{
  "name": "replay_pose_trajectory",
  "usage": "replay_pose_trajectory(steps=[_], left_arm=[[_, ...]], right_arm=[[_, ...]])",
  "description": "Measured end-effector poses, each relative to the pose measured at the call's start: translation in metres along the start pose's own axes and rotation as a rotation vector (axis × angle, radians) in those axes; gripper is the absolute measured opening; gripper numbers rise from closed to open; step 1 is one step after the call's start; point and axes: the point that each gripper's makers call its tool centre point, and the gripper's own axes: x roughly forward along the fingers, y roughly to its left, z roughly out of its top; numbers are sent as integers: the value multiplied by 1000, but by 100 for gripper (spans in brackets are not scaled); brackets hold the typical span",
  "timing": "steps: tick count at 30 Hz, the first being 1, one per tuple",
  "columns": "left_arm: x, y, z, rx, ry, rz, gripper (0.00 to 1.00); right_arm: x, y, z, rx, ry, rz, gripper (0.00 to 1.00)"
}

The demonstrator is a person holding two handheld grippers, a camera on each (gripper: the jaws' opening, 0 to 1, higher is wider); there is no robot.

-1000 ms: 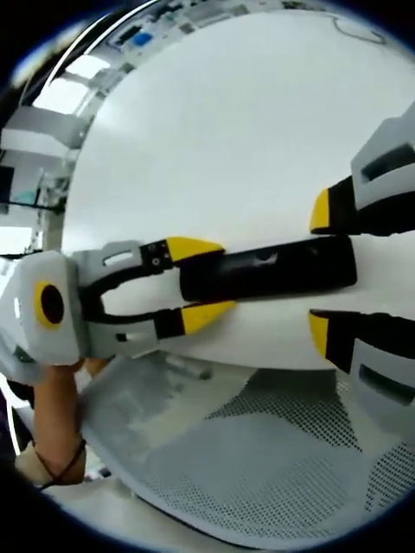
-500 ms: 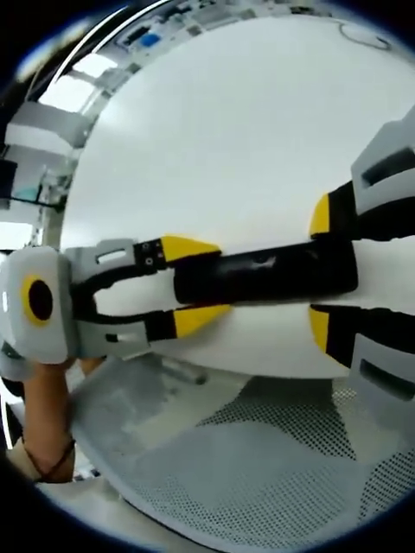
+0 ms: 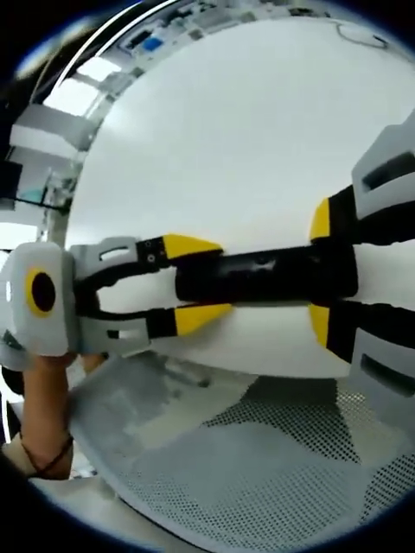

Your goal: Press the specified remote control buttons in sequence, fully releasing each button before pressing the next.

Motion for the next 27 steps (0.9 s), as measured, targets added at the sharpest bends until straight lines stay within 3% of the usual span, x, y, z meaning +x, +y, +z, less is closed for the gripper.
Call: replay_pose_trajectory(steps=[27], left_arm=[[-1,-3,1,13,16,-15,26]], right_arm=[[0,1,1,-36,-16,-8,21]])
